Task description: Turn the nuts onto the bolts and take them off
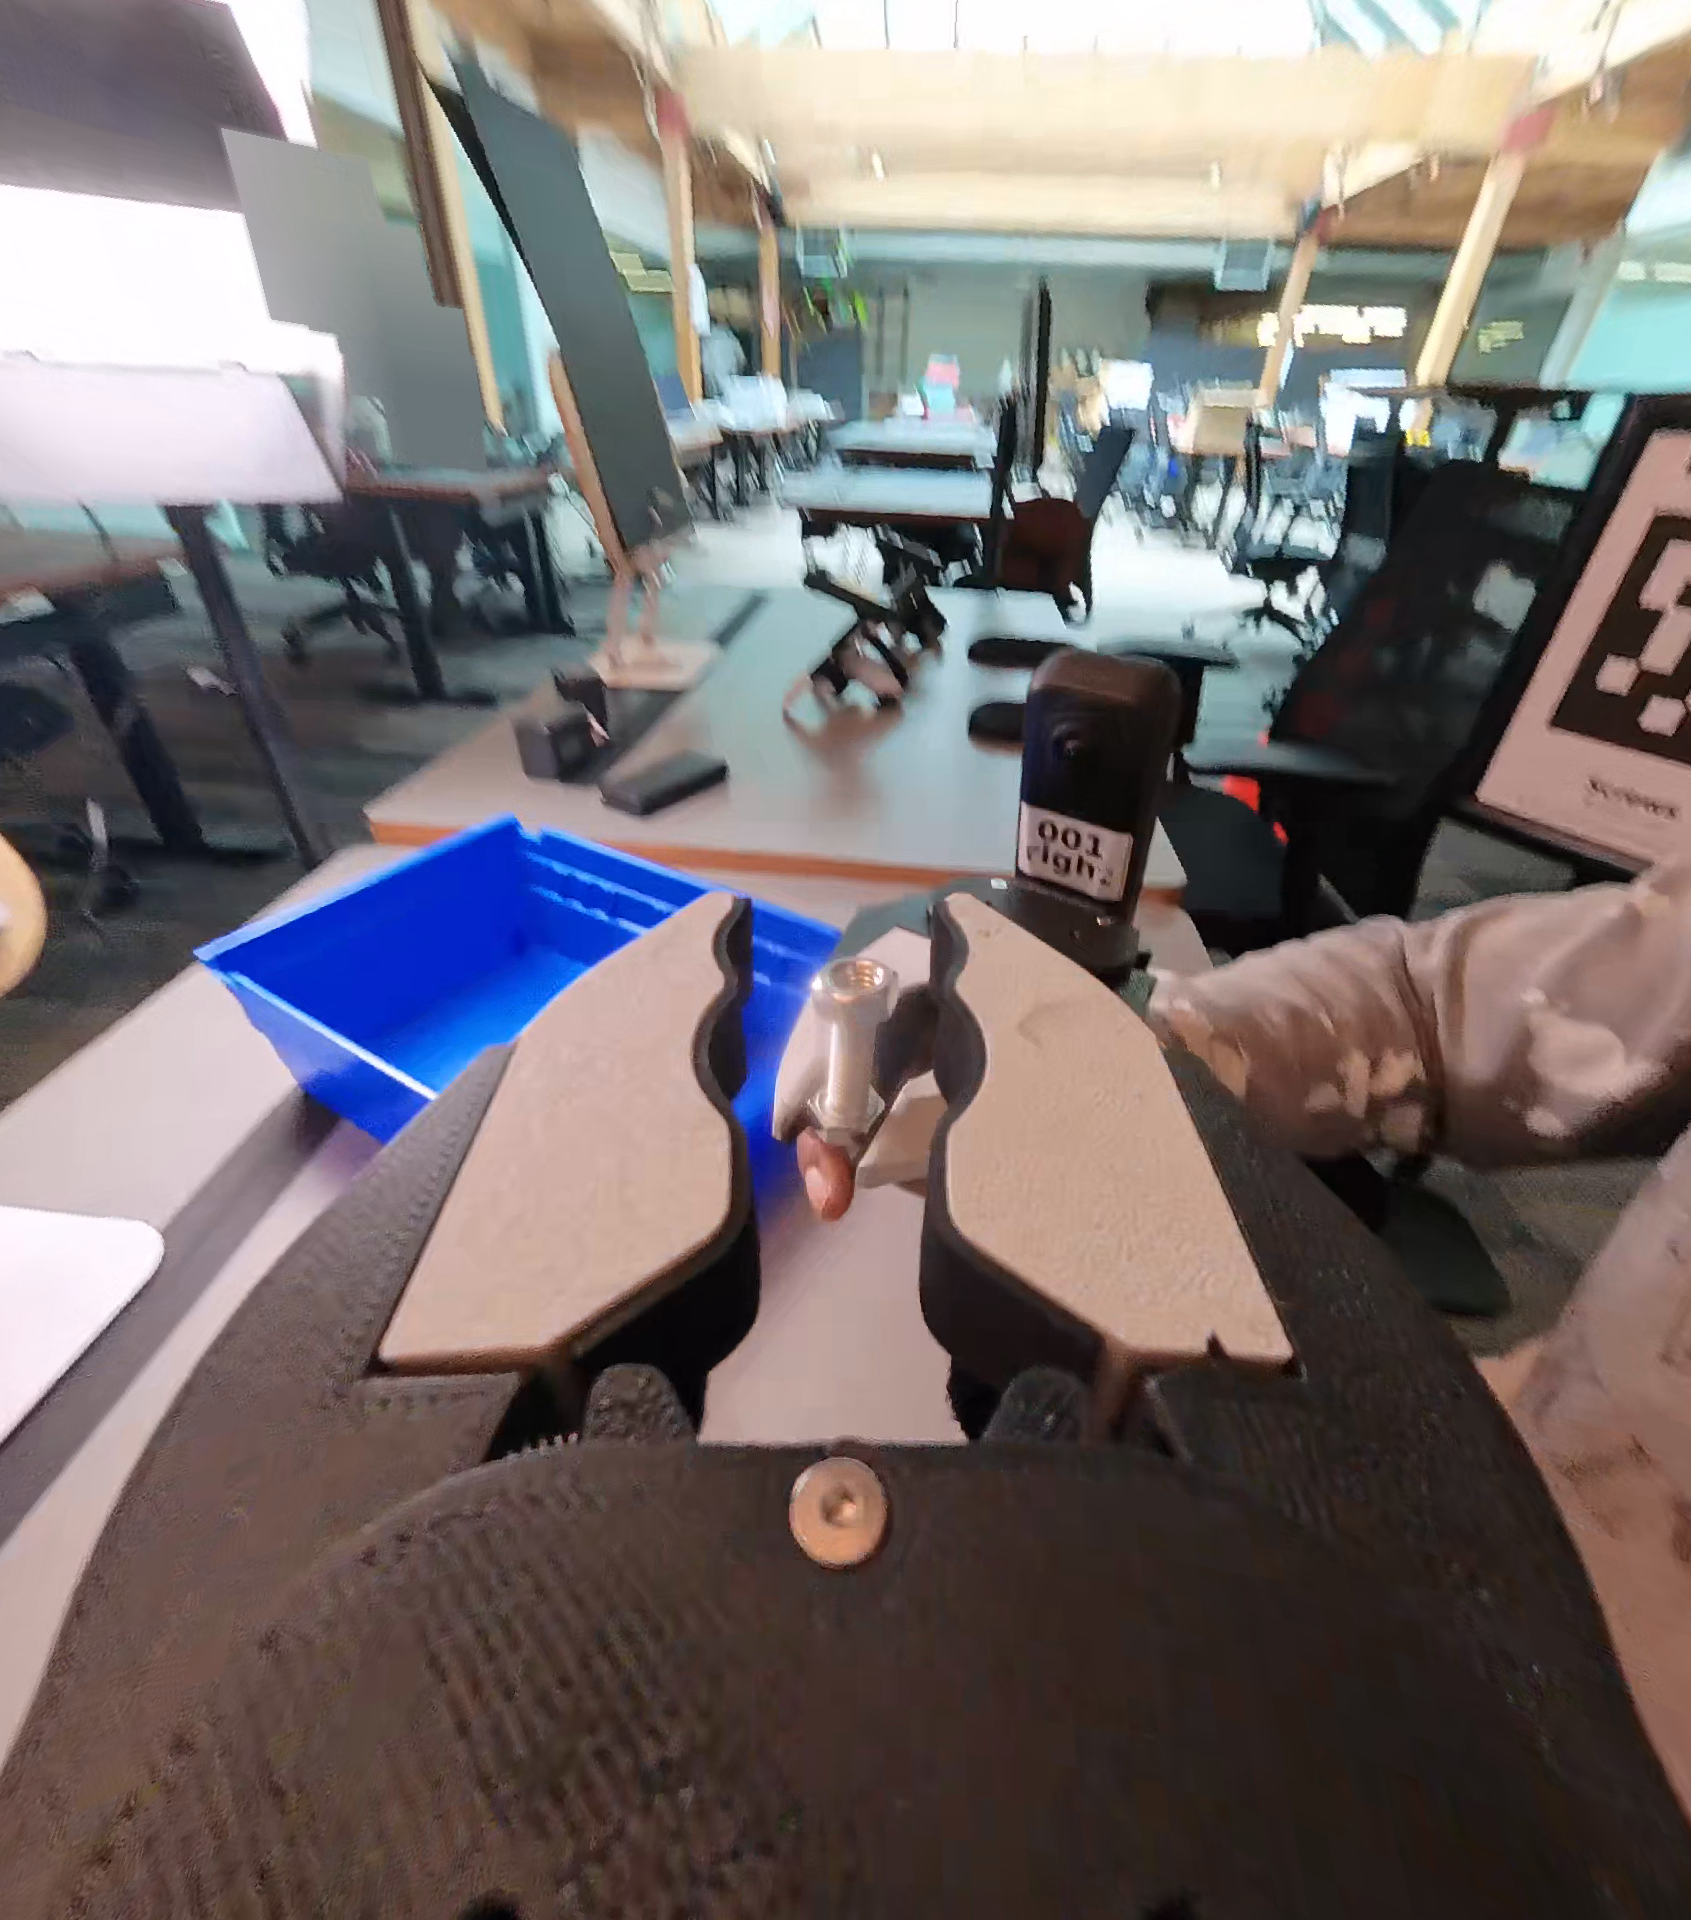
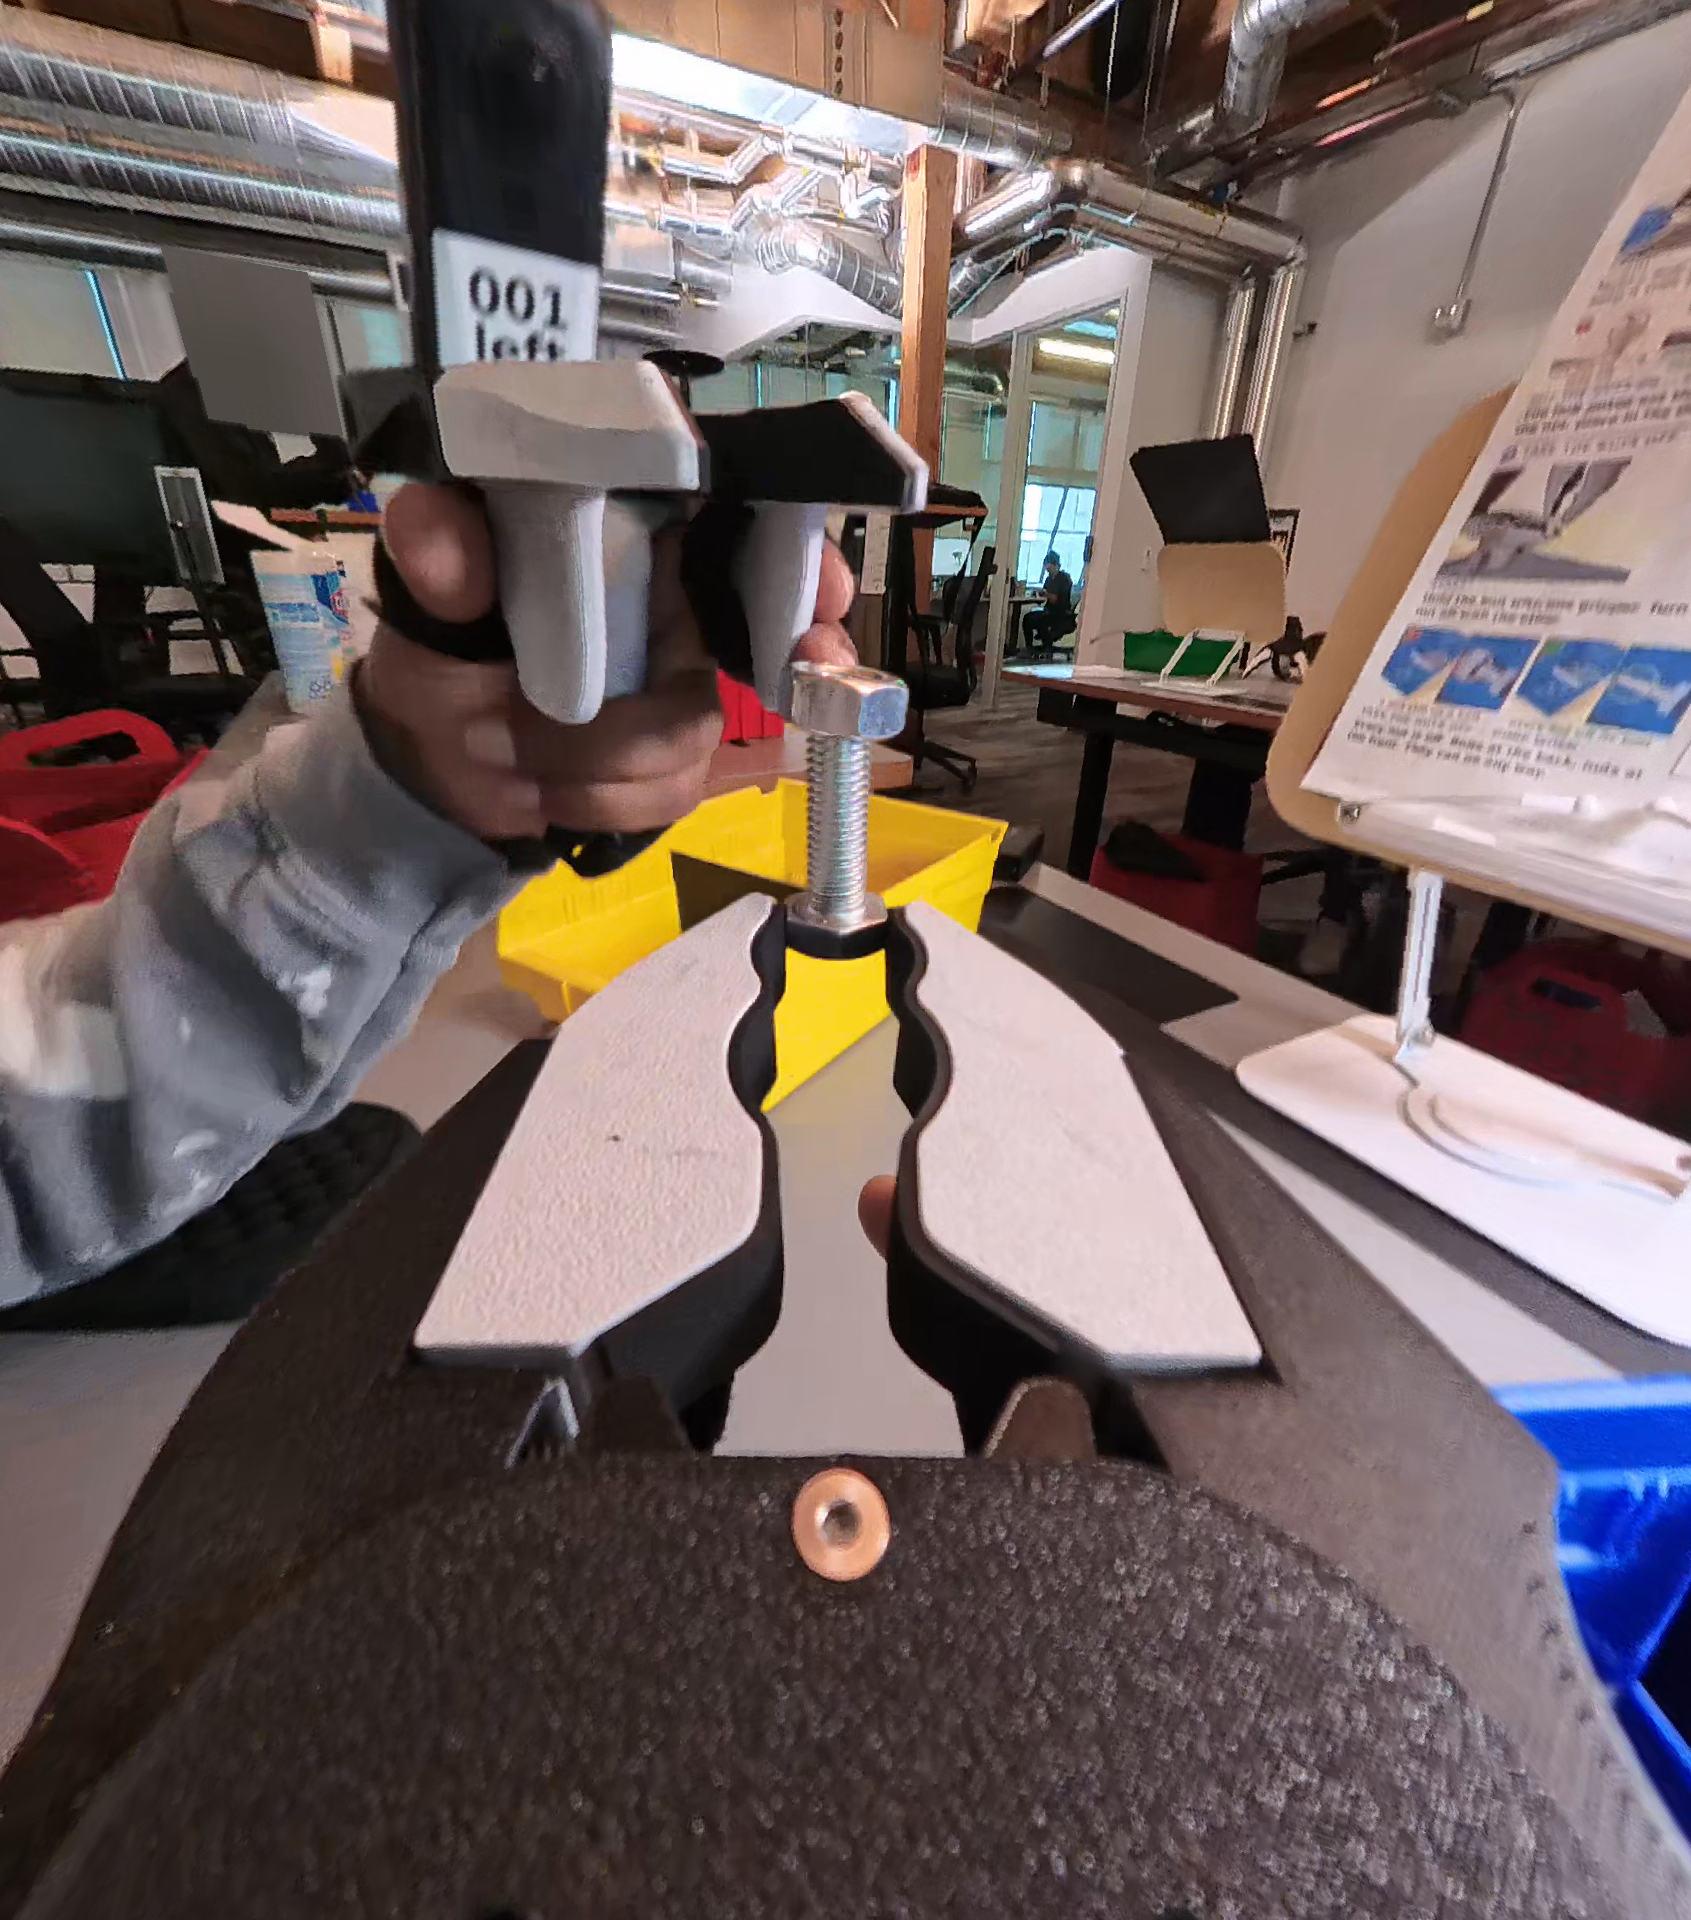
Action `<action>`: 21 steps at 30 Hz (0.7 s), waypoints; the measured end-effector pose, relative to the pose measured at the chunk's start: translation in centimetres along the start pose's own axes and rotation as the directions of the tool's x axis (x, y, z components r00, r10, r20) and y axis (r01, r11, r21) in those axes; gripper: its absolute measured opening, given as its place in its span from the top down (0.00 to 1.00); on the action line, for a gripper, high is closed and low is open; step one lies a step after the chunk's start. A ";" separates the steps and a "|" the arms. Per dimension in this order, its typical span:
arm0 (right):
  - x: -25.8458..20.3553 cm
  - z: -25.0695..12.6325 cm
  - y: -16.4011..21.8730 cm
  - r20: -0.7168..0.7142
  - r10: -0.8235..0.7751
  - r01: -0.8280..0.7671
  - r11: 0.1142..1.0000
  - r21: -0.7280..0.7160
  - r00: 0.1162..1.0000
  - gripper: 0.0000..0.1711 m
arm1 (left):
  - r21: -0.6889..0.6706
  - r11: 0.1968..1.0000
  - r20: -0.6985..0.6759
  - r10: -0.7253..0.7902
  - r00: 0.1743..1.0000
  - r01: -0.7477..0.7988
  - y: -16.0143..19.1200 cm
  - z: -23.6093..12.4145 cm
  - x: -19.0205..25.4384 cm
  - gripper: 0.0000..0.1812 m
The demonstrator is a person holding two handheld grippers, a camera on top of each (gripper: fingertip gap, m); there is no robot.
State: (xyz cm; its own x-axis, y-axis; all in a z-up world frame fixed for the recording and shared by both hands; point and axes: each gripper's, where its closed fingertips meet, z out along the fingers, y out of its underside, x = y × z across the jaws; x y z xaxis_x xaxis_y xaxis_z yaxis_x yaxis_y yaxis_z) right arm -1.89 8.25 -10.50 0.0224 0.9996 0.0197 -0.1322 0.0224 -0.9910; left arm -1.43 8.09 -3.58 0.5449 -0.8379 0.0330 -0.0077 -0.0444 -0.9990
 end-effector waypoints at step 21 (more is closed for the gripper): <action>2.4 5.3 -1.6 0.001 0.025 -0.025 0.997 0.078 1.000 0.89 | 0.134 0.991 0.178 -0.016 0.984 -0.008 -0.7 -3.9 -4.2 0.81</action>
State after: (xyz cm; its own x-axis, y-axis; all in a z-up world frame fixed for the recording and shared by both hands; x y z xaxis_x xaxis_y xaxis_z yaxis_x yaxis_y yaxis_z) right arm -6.89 10.76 -8.13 0.0180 0.9998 -0.0046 -0.2096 -0.0007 -0.9778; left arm -6.95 9.55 -2.89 0.6856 -0.7267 0.0432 0.1004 0.0356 -0.9943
